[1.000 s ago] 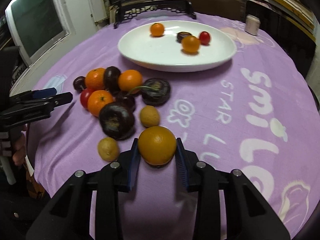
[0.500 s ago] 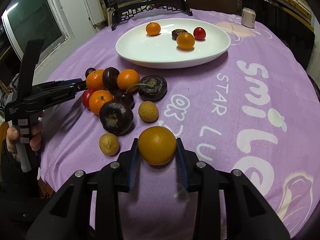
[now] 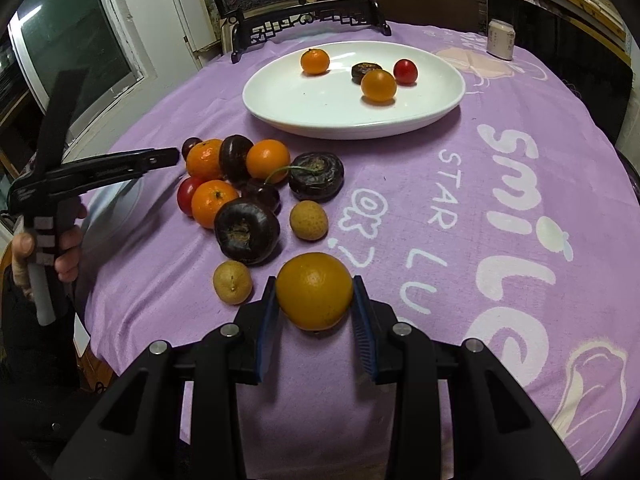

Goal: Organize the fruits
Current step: 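Grasp the large orange tomato from the pile with the right tool, then grasp the dark cherry with the left tool while the right tool carries the orange tomato, both onto plate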

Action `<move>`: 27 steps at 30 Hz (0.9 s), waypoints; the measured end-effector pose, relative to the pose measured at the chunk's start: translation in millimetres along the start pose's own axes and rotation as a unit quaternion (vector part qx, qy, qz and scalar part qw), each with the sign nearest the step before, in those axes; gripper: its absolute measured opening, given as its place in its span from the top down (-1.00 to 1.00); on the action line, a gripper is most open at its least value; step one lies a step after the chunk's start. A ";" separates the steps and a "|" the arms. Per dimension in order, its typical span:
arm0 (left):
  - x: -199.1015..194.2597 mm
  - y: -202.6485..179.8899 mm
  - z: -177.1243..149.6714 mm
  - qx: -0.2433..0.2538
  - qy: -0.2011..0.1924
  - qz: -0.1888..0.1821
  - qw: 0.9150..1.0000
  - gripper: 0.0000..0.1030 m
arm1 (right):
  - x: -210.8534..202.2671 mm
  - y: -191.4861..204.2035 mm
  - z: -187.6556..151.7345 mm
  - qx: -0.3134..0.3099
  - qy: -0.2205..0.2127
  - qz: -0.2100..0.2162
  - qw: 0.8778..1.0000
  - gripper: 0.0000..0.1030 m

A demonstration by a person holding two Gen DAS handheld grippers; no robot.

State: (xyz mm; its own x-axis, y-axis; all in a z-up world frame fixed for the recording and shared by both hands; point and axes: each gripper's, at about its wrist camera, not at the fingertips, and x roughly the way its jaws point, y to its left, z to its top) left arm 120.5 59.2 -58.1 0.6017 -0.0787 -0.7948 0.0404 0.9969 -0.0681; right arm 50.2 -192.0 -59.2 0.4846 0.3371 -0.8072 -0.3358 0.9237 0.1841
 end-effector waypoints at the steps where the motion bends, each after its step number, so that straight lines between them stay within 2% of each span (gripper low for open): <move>1: 1.2 -1.5 0.4 0.001 0.002 -0.005 1.000 0.03 | -0.8 -0.8 0.1 0.001 -0.001 -0.001 1.000 0.30; 4: -2.9 -10.2 1.4 0.010 -0.003 -0.021 1.000 0.03 | -2.4 -3.9 0.8 0.006 -0.003 -0.002 1.000 0.30; 9: 2.7 -17.5 12.2 0.015 0.002 -0.004 1.000 0.05 | 2.3 -1.3 0.8 0.004 0.003 0.005 1.000 0.30; 14: 17.1 -16.0 45.4 0.017 0.031 -0.033 0.999 0.07 | 2.7 -1.6 1.7 0.002 0.004 0.008 1.000 0.30; 16: 17.0 -18.2 53.2 0.017 0.031 -0.048 0.998 0.06 | 2.2 -4.3 2.3 0.006 0.003 0.007 1.000 0.30; 19: 20.8 -26.1 57.4 0.022 0.035 -0.052 0.998 0.07 | 3.5 -7.6 3.0 0.011 0.004 0.009 1.000 0.30; 24: 41.4 -34.3 49.8 0.020 0.069 -0.052 0.996 0.03 | 7.0 -8.1 3.4 0.010 0.009 0.014 1.000 0.30; 26: 42.8 -34.9 50.3 0.014 0.067 -0.055 0.996 0.09 | 8.4 -9.3 3.7 0.012 0.011 0.015 1.000 0.30; 27: 42.4 -35.4 50.7 0.013 0.066 -0.057 0.996 0.30 | 9.2 -10.0 4.3 0.013 0.011 0.016 1.000 0.30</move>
State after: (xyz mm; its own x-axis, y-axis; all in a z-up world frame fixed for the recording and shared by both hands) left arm 184.9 21.1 -58.8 0.4820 -0.1905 -0.8552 0.1242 0.9811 -0.1485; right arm 61.5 -197.4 -66.1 0.4557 0.3625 -0.8130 -0.3303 0.9170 0.2237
